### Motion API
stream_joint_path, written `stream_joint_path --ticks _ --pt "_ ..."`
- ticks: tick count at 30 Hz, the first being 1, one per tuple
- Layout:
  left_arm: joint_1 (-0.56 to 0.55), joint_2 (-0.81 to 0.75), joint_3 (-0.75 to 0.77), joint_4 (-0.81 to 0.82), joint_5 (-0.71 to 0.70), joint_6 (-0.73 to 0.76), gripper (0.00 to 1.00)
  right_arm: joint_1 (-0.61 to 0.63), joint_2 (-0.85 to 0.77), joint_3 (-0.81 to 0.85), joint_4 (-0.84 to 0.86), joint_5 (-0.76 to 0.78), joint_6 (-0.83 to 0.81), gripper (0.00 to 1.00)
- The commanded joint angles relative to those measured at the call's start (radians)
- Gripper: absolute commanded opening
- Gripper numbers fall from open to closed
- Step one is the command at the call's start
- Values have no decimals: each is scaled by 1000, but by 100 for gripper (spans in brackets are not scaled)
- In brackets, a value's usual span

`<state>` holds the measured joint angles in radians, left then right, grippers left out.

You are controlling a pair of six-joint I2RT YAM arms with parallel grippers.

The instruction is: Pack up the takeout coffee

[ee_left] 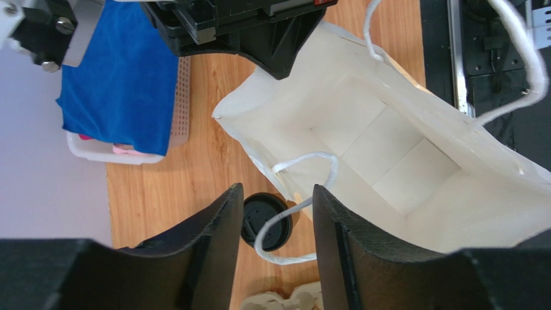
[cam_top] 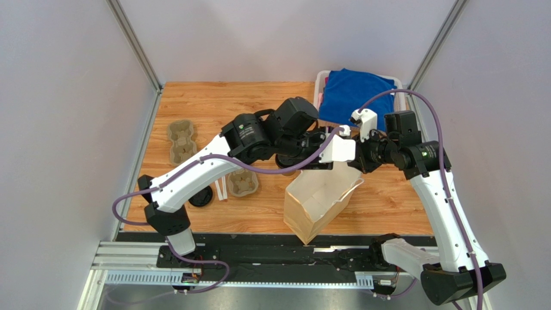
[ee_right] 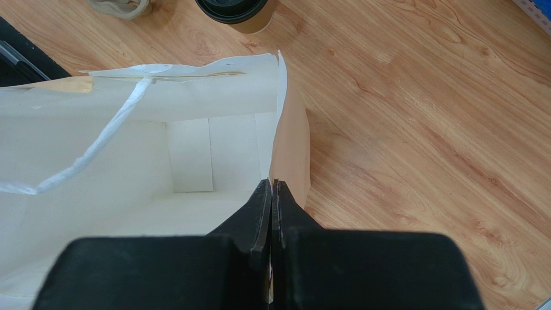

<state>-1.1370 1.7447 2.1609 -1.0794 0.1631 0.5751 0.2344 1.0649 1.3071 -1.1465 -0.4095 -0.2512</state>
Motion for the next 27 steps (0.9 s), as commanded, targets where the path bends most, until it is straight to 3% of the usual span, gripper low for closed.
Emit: stream_joint_path --ticks 1,8,13,18,27 --pt "-4 -102 13 29 79 8 57 3 -17 -6 19 5 -3 0" --pt "-4 -145 -6 1 184 103 58 3 -17 -9 19 8 -8 0" --pt "-6 -88 71 -79 191 163 55 3 -17 -8 21 5 -11 0" --pt "-6 -4 178 -149 200 157 53 2 -11 -9 22 3 -13 0" --pt "-6 58 197 -123 196 100 48 3 -8 -11 28 -8 -14 0"
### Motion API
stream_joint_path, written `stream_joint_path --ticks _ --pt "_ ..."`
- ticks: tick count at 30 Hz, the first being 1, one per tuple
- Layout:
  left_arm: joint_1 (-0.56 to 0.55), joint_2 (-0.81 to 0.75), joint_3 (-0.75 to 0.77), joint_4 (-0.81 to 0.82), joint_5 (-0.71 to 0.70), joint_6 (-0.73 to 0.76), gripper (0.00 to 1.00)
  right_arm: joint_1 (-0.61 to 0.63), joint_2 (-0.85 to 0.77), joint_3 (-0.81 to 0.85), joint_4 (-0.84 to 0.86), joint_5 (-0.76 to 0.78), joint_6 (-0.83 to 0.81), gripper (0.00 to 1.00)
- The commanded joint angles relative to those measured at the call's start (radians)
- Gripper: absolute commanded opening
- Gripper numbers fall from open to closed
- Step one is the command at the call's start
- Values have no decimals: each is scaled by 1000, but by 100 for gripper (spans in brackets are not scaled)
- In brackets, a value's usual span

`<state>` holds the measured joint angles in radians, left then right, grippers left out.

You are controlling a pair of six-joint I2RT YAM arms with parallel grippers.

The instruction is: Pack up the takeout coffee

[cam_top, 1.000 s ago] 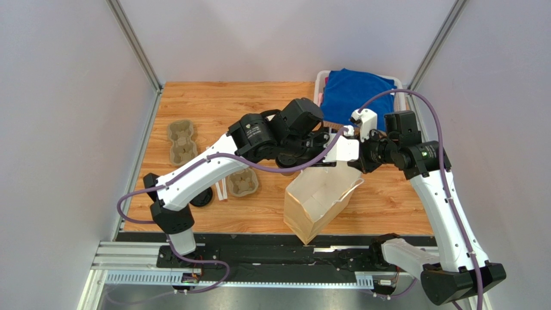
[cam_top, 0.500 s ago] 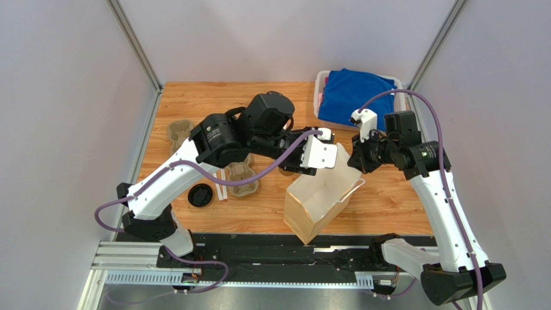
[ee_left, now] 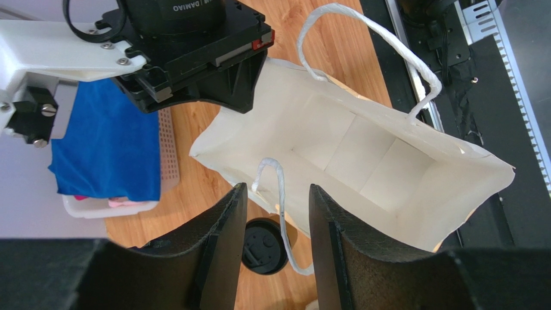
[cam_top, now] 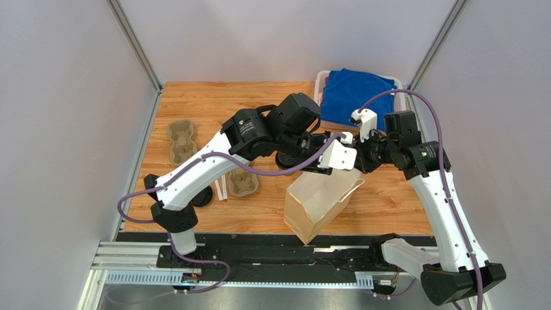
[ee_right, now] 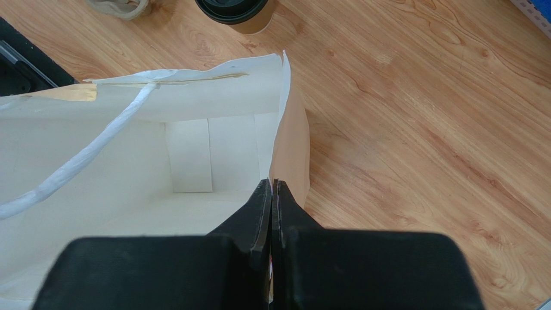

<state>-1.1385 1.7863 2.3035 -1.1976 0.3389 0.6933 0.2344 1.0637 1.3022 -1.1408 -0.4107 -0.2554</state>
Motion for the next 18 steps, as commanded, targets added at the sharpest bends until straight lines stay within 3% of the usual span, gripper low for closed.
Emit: stream_joint_path --ticks 1,4,10,14,18 --pt "-3 21 57 -8 17 -20 48 3 -7 -7 23 -5 -11 0" --pt "-4 31 57 -5 6 -21 40 5 -11 -9 26 -2 -16 0" --pt "-1 21 17 9 -34 -18 0 3 -21 -21 32 1 -16 0" --pt "46 -42 -71 75 -46 -64 0 2 -25 -29 39 6 -19 0" --pt "135 -71 -116 127 -9 -236 0 3 -31 -41 52 6 -18 0"
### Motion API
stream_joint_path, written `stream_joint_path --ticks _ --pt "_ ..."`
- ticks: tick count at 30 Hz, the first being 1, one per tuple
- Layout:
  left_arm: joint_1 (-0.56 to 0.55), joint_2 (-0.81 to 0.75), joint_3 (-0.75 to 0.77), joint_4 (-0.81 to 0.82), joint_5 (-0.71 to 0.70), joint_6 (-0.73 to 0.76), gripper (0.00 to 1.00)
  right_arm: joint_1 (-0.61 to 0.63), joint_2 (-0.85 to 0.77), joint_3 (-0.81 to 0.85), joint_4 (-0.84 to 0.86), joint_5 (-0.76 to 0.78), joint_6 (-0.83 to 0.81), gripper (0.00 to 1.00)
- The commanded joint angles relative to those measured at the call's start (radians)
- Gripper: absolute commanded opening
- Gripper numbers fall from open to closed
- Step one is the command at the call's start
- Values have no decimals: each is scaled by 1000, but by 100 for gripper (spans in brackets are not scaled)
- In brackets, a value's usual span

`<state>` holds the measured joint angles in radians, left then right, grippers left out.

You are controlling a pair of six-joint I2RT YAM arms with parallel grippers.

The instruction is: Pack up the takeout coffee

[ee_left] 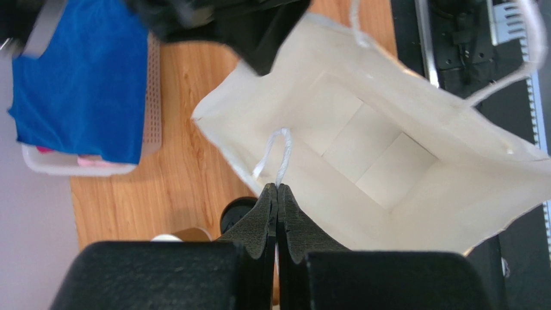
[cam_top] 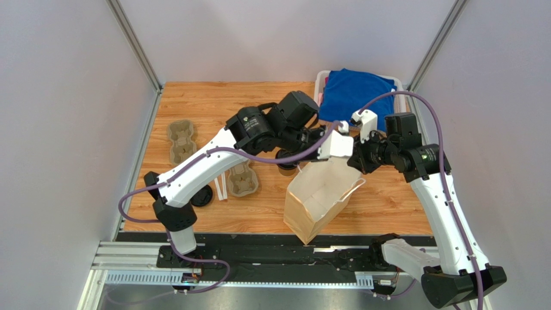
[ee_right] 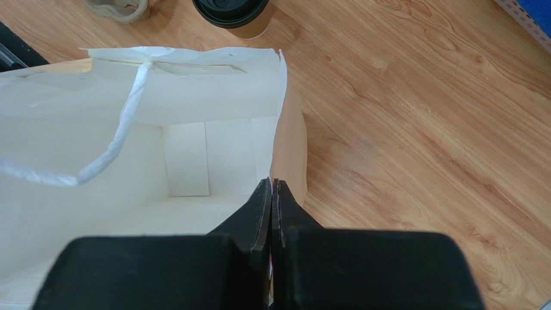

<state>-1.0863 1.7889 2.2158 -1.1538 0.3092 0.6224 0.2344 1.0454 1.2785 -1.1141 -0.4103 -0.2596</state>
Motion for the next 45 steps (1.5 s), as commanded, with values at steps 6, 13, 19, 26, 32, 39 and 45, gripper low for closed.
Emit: stream_joint_path --ticks 6,13,19,26,32,39,45 --pt "245 -154 -234 253 137 -448 0 3 -21 -37 40 7 -18 0" --pt "305 -157 -367 335 249 -618 0 3 -24 -45 46 8 -23 0" --pt "309 -109 -459 330 379 -699 0 3 -27 -54 54 7 -27 0" --pt "312 -48 -489 327 419 -734 0 3 -31 -65 57 8 -30 0" --pt "321 -14 -508 332 491 -759 0 3 -30 -61 54 -2 -36 0" --pt "327 -54 -521 355 519 -777 11 3 -4 -18 17 -25 -59 7" --pt "353 -131 -467 336 472 -741 44 3 15 51 -26 -19 -78 65"
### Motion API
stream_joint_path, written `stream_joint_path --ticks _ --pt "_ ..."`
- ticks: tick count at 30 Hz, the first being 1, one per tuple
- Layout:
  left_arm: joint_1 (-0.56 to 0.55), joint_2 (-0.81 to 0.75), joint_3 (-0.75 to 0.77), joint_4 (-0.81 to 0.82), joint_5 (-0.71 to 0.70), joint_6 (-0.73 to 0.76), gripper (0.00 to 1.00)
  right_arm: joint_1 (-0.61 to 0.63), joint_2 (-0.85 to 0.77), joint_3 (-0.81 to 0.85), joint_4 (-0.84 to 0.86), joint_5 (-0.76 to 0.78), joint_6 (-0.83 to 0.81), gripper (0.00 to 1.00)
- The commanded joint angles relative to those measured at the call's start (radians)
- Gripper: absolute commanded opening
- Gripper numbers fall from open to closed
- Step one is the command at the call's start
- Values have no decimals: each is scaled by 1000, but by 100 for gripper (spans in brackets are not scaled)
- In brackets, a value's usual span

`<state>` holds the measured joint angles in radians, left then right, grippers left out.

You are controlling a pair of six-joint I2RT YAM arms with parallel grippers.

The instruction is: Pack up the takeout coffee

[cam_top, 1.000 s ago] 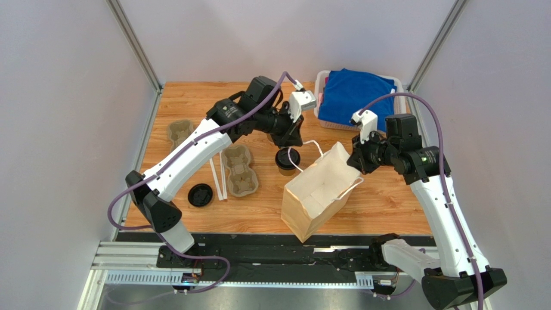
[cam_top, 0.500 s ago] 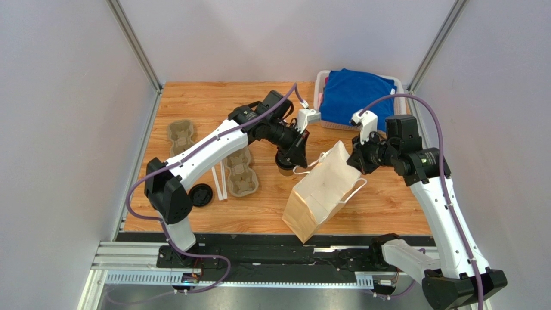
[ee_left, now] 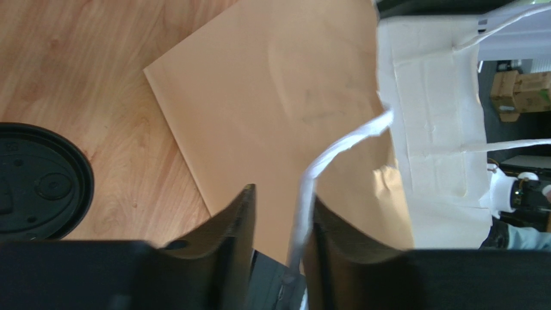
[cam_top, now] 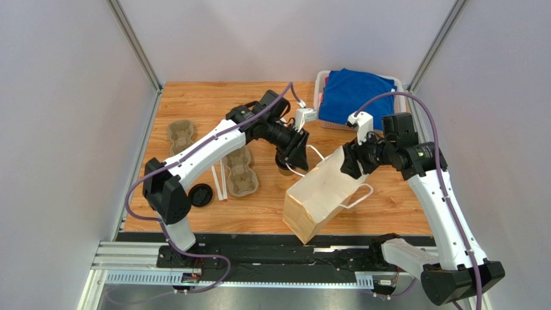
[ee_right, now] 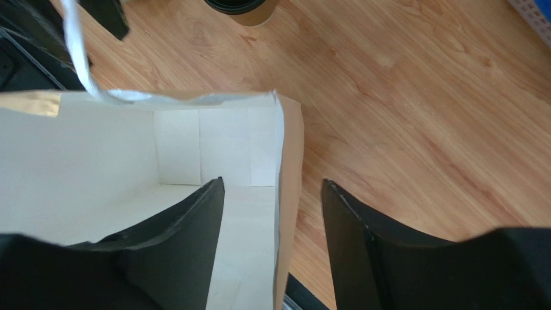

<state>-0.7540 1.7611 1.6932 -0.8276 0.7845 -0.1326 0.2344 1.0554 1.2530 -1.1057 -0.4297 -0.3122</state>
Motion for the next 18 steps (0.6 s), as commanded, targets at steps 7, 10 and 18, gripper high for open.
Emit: stream_joint_path --ticks 7,10,18 --pt "74 -175 80 30 28 34 65 0 23 137 -43 46 13 89" --pt "117 -230 66 102 54 5 76 0 23 164 -49 32 18 93" --pt "231 -389 7 274 105 -131 89 0 77 229 -127 37 -7 100"
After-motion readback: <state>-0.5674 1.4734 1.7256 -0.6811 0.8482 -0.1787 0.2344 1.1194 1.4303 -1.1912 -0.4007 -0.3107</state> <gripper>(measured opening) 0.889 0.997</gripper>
